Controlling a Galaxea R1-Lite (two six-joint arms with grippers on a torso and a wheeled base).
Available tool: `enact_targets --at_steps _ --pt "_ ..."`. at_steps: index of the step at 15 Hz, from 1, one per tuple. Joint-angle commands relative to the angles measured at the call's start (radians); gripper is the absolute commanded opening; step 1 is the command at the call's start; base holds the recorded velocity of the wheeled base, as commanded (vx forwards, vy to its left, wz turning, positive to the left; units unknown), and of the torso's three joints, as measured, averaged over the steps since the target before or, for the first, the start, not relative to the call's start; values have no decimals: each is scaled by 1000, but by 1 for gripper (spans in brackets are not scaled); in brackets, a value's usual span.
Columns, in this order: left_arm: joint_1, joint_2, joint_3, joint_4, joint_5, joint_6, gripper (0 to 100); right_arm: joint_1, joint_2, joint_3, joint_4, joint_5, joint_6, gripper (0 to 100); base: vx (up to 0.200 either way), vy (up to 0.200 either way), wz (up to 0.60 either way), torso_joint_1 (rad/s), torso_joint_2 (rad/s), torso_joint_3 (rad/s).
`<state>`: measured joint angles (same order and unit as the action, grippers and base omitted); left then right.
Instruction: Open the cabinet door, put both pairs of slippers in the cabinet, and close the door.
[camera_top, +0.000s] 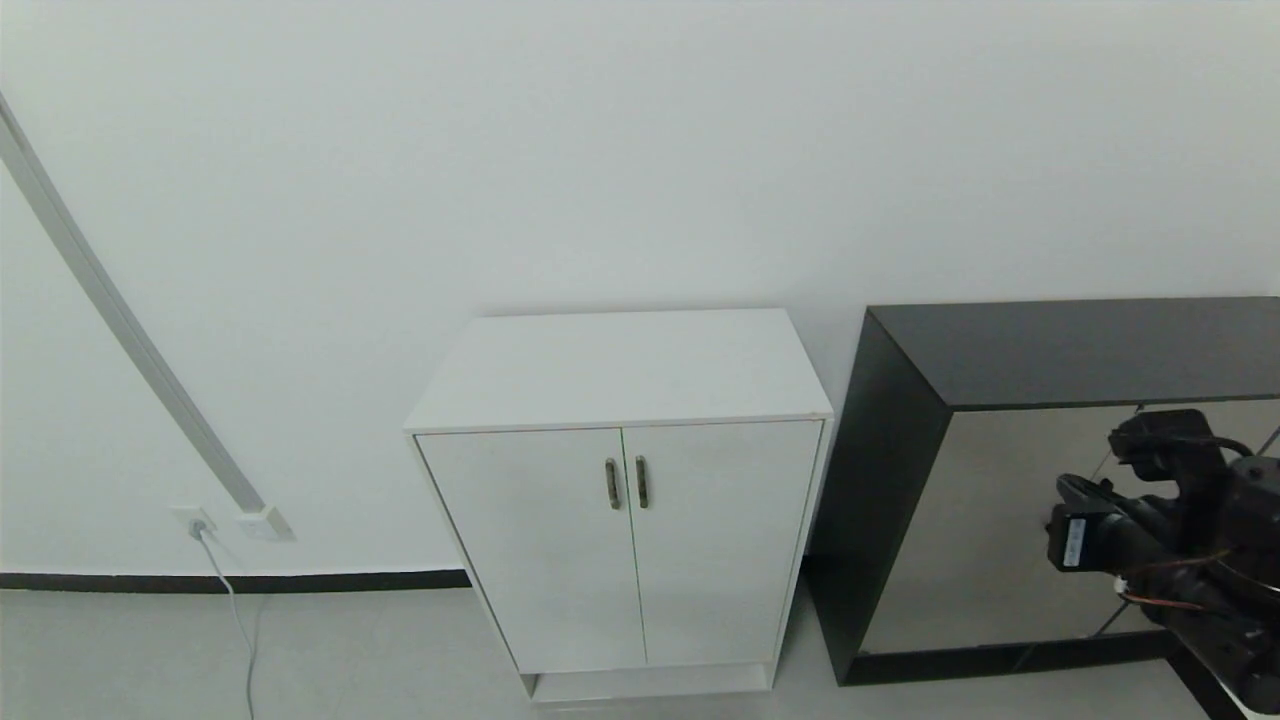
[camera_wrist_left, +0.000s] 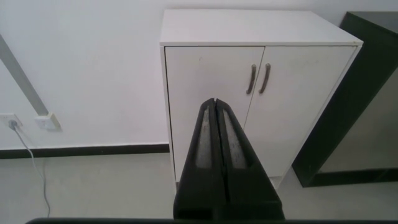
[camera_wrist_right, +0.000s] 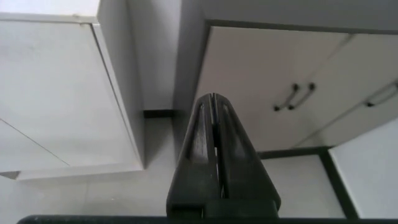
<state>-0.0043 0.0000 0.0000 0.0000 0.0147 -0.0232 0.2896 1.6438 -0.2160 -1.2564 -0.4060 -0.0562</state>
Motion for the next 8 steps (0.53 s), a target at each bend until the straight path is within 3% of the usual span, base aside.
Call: enact_targets --at_steps 1,4,8 --pt "1 0 0 0 -1 0 0 -27 -162 107 5 -1 -14 0 0 0 0 0 0 0" --pt "0 2 0 0 -4 2 0 -66 -205 214 2 10 -2 0 0 0 0 0 0 0" --pt "1 0 0 0 -4 2 0 -81 -311 216 169 30 108 0 0 0 0 0 0 0"
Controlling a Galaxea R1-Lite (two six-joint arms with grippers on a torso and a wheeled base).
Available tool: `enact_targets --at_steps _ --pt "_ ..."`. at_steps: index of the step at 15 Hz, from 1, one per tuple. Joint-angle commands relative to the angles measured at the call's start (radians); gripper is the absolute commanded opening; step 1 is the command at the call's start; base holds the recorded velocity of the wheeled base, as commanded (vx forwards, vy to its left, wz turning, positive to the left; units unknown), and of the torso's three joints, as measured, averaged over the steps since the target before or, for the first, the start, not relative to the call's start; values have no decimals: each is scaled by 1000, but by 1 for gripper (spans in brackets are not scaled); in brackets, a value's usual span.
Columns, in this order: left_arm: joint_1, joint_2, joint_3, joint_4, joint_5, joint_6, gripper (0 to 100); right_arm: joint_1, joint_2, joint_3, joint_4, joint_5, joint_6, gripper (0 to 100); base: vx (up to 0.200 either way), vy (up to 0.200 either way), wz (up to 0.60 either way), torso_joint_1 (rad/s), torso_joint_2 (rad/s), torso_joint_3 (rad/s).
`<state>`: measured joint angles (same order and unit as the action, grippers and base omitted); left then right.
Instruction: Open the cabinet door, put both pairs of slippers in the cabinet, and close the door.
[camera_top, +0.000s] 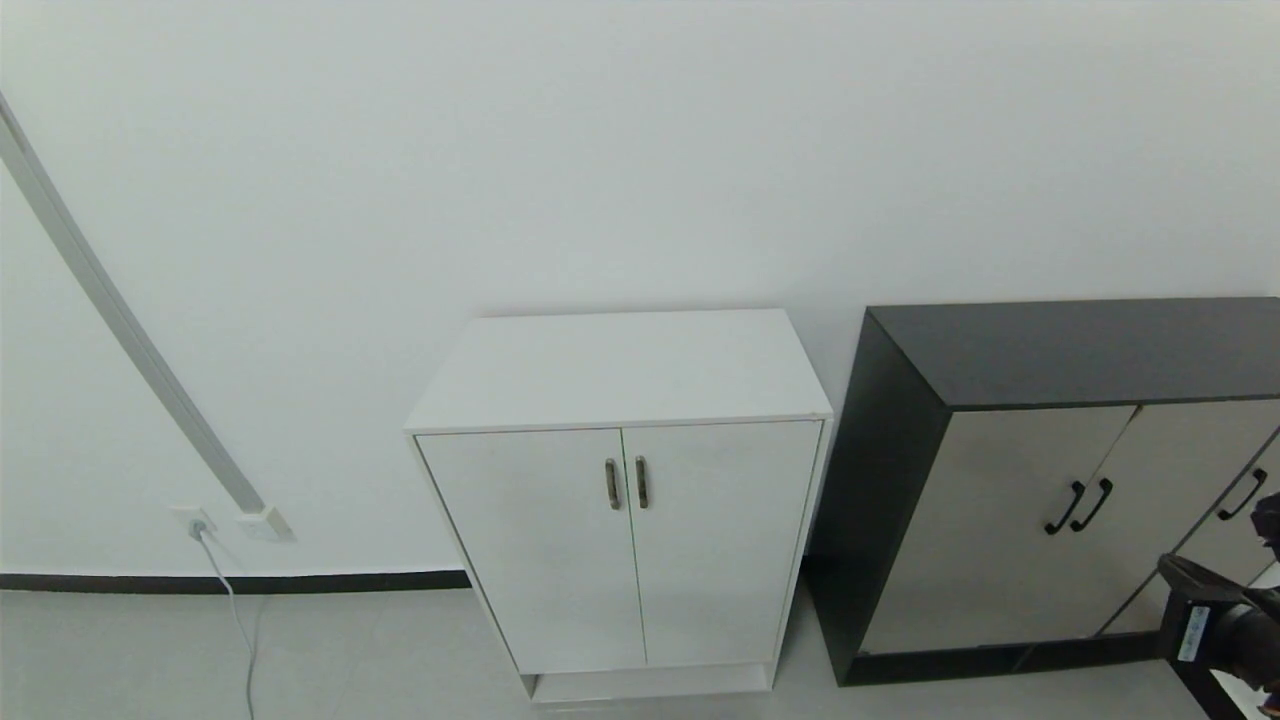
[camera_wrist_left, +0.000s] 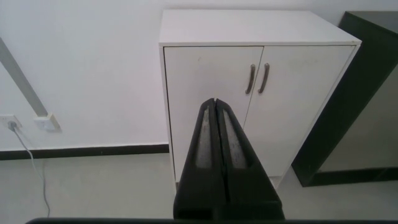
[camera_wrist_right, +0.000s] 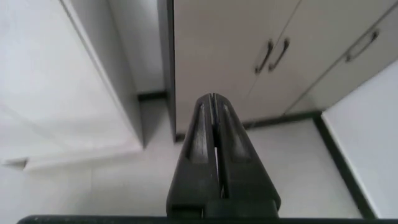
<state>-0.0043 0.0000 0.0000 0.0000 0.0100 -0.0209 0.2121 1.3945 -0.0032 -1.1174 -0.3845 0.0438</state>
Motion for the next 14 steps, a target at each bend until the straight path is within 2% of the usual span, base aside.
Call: enact_targets --at_steps 1,6,7,8,11,14 --pt "0 0 0 0 1 -1 0 -4 -100 3 91 16 8 0 0 0 0 0 0 0" --pt "1 0 0 0 1 -1 0 -4 -373 3 432 65 7 0 0 0 0 0 0 0" --pt "0 0 0 0 1 -1 0 -4 -379 3 438 68 7 0 0 0 0 0 0 0" --pt "1 0 0 0 1 -1 0 -2 -542 3 599 122 1 0 0 0 0 0 0 0" --pt "1 0 0 0 1 -1 0 -2 -747 3 831 176 1 0 0 0 0 0 0 0" --pt "1 0 0 0 1 -1 0 -2 -882 3 970 176 1 0 0 0 0 0 0 0"
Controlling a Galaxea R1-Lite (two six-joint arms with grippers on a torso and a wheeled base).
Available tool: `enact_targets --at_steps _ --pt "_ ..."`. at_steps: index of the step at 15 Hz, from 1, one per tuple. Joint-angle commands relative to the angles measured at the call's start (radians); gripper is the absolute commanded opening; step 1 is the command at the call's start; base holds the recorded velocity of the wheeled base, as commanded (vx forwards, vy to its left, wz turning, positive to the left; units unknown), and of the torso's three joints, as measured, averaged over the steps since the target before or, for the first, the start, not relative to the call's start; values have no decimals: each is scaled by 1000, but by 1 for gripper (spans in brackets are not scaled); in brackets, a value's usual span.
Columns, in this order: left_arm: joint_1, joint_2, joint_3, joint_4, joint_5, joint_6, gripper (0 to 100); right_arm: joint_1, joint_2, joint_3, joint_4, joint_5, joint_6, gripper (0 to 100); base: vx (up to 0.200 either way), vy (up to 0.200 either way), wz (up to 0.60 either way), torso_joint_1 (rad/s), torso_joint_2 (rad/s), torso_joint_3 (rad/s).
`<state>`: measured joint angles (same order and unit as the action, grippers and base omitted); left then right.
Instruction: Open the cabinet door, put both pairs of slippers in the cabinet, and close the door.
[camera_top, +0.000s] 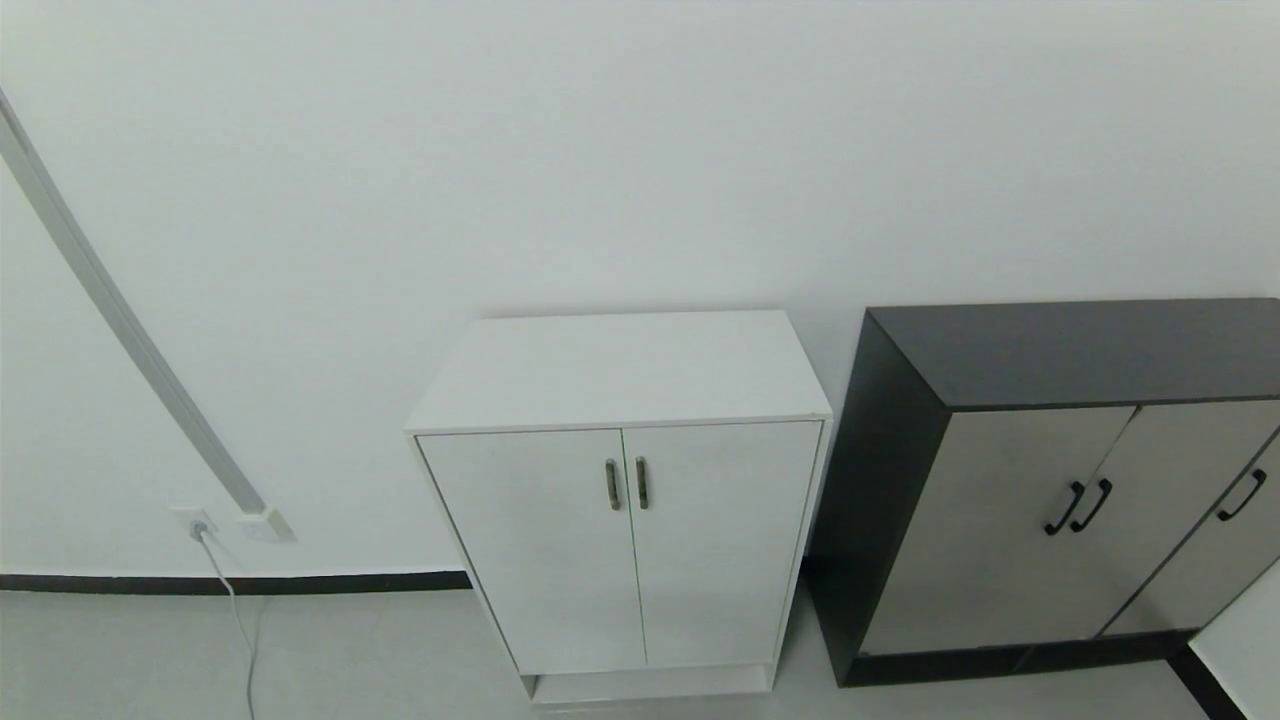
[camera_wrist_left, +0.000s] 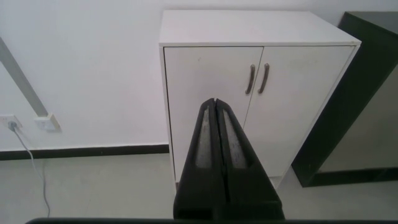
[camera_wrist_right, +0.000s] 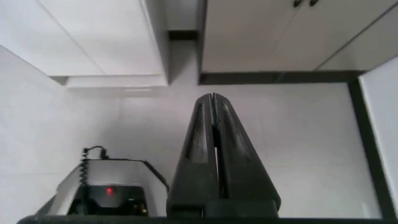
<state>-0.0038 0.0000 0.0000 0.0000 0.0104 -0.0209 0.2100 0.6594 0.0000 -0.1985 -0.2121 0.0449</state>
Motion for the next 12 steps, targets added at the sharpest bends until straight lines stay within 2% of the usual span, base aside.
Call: enact_targets --at_steps 1,3,12 --pt "-1 0 0 0 0 -1 0 0 -188 0 94 7 0 0 0 0 0 0 0 0" --pt "-1 0 0 0 0 -1 0 6 -250 -2 172 14 -2 0 0 0 0 0 0 0" --pt "-1 0 0 0 2 -2 0 17 -290 -5 177 23 15 0 0 0 0 0 0 0"
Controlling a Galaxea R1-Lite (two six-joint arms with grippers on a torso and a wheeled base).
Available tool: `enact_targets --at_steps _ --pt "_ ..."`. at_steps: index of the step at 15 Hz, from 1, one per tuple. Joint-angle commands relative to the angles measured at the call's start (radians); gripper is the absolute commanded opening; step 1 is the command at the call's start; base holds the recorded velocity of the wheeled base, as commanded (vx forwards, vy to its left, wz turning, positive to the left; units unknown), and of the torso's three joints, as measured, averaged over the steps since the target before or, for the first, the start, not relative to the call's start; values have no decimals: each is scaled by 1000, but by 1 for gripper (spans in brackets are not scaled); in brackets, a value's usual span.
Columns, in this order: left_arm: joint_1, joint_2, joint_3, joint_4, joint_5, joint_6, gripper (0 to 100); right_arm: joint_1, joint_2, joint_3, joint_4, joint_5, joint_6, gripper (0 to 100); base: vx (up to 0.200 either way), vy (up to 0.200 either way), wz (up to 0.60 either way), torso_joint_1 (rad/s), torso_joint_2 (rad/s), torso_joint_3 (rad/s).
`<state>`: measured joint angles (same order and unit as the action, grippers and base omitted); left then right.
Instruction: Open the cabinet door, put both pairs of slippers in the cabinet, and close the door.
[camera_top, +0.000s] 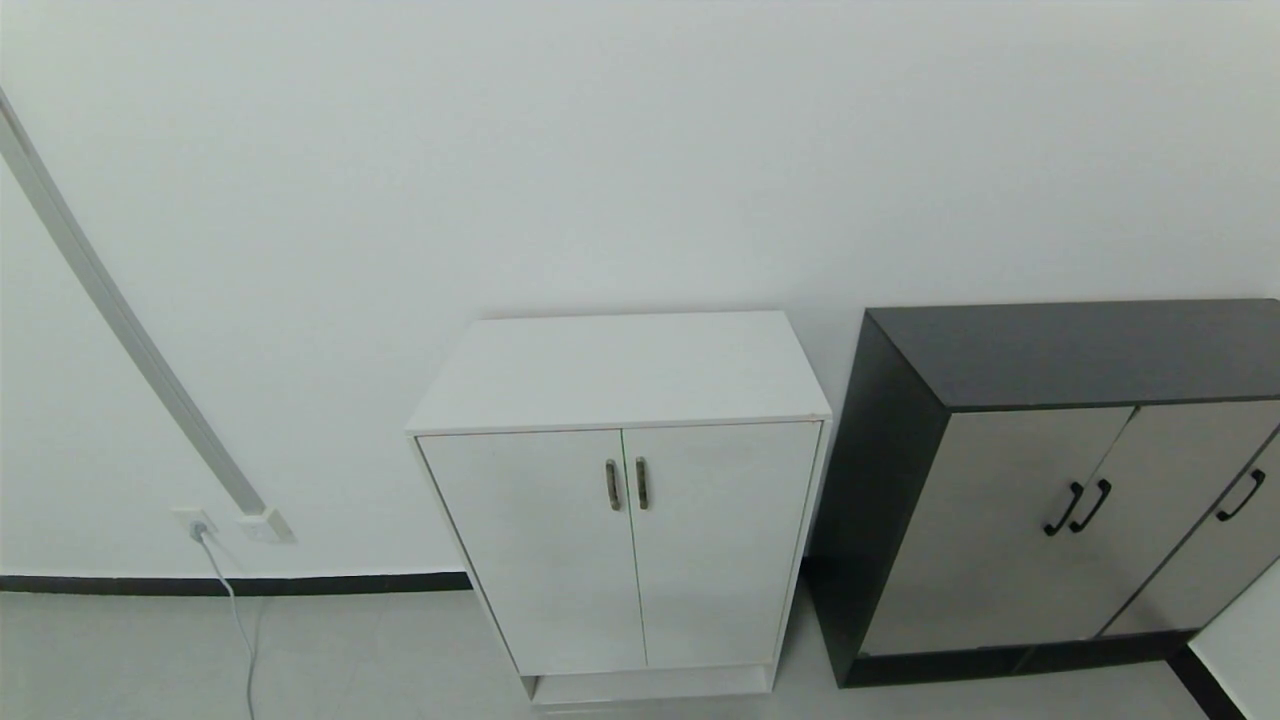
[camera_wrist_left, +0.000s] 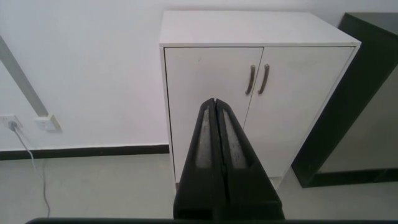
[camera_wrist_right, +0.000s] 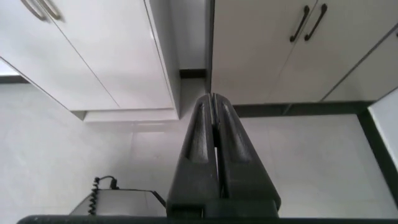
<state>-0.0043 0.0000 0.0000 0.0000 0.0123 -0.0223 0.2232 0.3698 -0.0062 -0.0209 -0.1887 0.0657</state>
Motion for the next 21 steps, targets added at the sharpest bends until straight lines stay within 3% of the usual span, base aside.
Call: enact_targets --at_steps 1,6,10,12,18,21 --pt "1 0 0 0 1 -1 0 4 3 2 1 2 16 0 0 0 0 0 0 0" --pt "1 0 0 0 0 1 0 -7 -6 2 -1 -6 11 0 0 0 0 0 0 0" --pt "0 0 0 0 0 1 0 146 -101 2 2 3 12 0 0 0 0 0 0 0" --pt "1 0 0 0 0 1 0 137 -78 2 4 3 12 0 0 0 0 0 0 0" --pt "0 0 0 0 0 -1 0 -208 -200 -1 4 0 12 0 0 0 0 0 0 0" --pt "0 0 0 0 0 -1 0 -208 -344 2 4 5 11 0 0 0 0 0 0 0"
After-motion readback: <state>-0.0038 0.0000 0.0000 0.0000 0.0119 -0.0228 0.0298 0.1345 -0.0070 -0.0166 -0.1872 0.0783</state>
